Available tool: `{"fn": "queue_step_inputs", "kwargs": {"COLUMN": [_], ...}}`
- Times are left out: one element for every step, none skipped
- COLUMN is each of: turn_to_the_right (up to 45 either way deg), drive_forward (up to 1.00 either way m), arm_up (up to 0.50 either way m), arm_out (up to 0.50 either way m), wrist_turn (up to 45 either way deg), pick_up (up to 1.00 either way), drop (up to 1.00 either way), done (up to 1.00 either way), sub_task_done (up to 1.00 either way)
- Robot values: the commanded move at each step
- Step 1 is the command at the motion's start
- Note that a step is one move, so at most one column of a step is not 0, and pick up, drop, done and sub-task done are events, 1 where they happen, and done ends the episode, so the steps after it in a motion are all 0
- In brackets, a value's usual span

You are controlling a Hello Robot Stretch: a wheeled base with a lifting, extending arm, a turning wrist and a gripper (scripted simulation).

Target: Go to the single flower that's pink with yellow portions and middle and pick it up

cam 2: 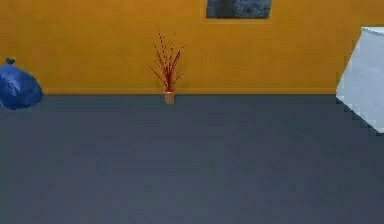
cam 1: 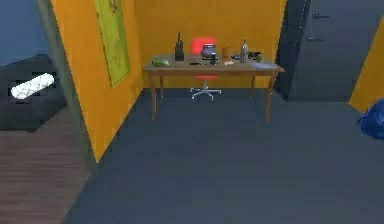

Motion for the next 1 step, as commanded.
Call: {"fn": "queue_step_inputs", "kwargs": {"turn_to_the_right": [-45.0], "drive_forward": [0.00], "arm_up": [0.00], "arm_out": [0.00], "wrist_turn": [0.0], "pick_up": [0.00], "drop": [0.00], "done": [0.00], "sub_task_done": [0.00]}}
